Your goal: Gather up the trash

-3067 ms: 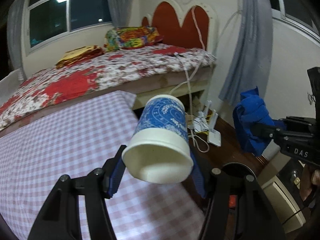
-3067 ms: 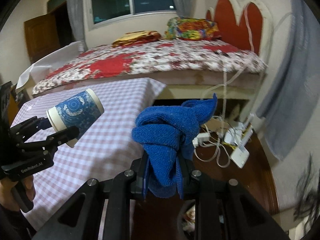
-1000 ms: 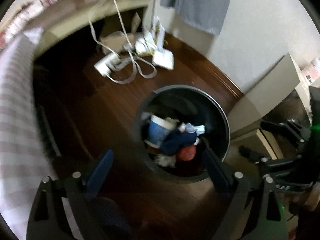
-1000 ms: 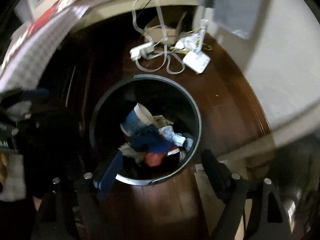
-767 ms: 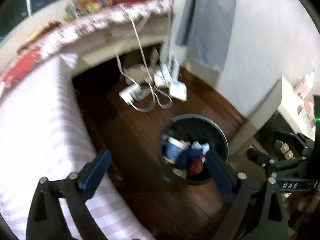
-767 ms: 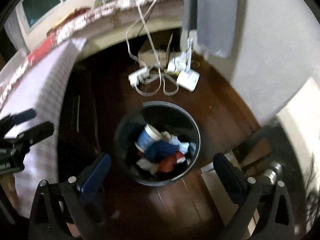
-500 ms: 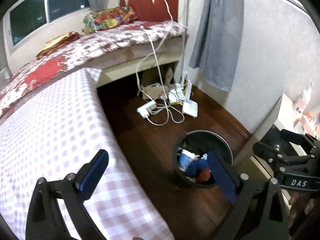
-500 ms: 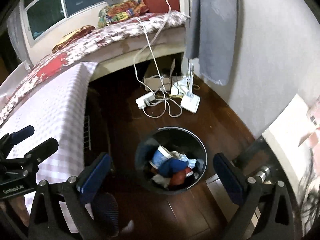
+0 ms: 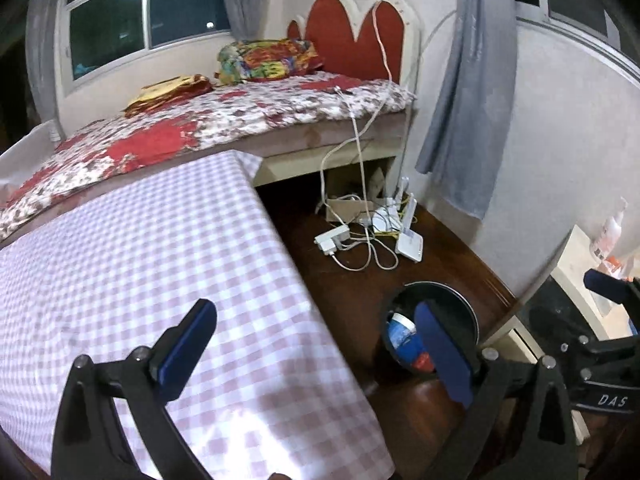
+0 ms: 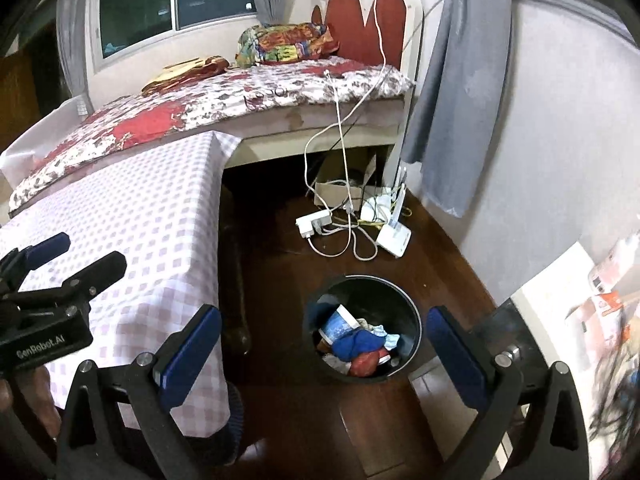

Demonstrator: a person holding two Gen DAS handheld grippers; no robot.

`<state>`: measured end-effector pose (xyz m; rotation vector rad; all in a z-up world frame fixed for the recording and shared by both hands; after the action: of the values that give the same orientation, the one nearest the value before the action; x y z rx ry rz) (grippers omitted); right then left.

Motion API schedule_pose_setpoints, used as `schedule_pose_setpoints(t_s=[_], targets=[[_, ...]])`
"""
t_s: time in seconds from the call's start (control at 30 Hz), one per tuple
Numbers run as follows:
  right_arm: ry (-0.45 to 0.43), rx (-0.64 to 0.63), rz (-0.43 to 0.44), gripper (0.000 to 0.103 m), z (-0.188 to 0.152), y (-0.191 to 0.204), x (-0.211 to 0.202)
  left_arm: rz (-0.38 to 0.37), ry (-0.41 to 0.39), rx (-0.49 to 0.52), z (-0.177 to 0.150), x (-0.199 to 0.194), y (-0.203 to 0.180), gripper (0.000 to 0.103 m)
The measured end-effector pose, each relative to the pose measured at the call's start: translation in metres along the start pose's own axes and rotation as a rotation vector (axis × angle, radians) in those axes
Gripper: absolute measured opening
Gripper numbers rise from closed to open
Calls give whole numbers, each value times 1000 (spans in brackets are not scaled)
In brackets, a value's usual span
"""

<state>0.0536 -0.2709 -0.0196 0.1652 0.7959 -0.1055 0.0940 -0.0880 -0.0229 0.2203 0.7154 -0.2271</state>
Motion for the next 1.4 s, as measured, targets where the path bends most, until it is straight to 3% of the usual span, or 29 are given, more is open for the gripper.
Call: schedule_pose_setpoints(t_s=[0.23,0.53,1.4], targets=[[-49,5,18,103,14,9,-20,39,-58,-5,12,-28,10,100],[-94,-2,56,103,21,21,-46,81,-89,-51,5,-50,30,102],[-85,-3,48,103,16,20,-44,47,-71,-39,-1,-48,17,102]])
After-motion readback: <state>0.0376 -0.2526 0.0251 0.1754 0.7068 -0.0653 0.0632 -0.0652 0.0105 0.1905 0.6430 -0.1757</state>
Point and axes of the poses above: each gripper's, at about its wrist camera, not at the fingertips, and x roughly the way its jaws point, y to its left, z to its top, the point moved 9 cm from there along x, roughly the way its jaws point, and after that the axes turned 11 degrees about x, right-handed, at the moved point
